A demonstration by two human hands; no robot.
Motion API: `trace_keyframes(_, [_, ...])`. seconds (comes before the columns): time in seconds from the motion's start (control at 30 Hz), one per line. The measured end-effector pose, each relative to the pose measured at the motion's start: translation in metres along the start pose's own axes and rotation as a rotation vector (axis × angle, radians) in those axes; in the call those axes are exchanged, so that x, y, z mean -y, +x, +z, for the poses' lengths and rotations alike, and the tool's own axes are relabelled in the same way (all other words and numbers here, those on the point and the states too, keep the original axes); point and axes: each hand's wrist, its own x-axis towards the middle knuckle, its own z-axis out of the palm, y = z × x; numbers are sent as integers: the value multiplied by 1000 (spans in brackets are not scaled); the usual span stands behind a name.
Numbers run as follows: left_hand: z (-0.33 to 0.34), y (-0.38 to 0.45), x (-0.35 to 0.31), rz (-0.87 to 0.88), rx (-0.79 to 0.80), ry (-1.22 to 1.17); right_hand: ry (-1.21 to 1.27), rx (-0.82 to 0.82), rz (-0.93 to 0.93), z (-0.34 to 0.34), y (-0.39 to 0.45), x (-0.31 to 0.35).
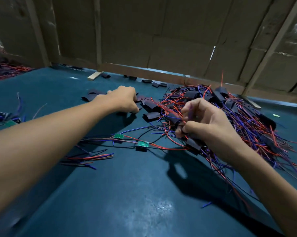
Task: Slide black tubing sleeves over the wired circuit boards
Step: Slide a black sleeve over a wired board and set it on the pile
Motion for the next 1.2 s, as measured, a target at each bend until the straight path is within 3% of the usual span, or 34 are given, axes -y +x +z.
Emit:
trace_keyframes(0.13, [-10,-23,-3,85,-5,-48,45,-10,-38,1,0,2])
trace_keyframes(0.4, [9,-110,-29,304,-269,-609,269,44,31,-3,2,1])
trace_keyframes(0.53, [22,-136,-42,351,-177,-866,69,-1,-14,-6,2,3])
trace_keyframes(0.67, [33,-142,-61,306,-79,-1090,96,-11,-29,-4,4,-2])
trace_keyframes(0.8, [28,-135,-57,331,-144,-1036,108,-51,-43,-6,5,-3])
trace_keyframes(0.97, [10,-123,-23,236,-250,-705,206,-126,-46,-10,6,-1])
trace_keyframes(1.07, [5,-121,-10,230,-237,-737,238,-73,-9,-11,6,3])
trace_keyframes(1.2, [7,-125,-14,305,-229,-744,-40,18,123,-15,6,-3])
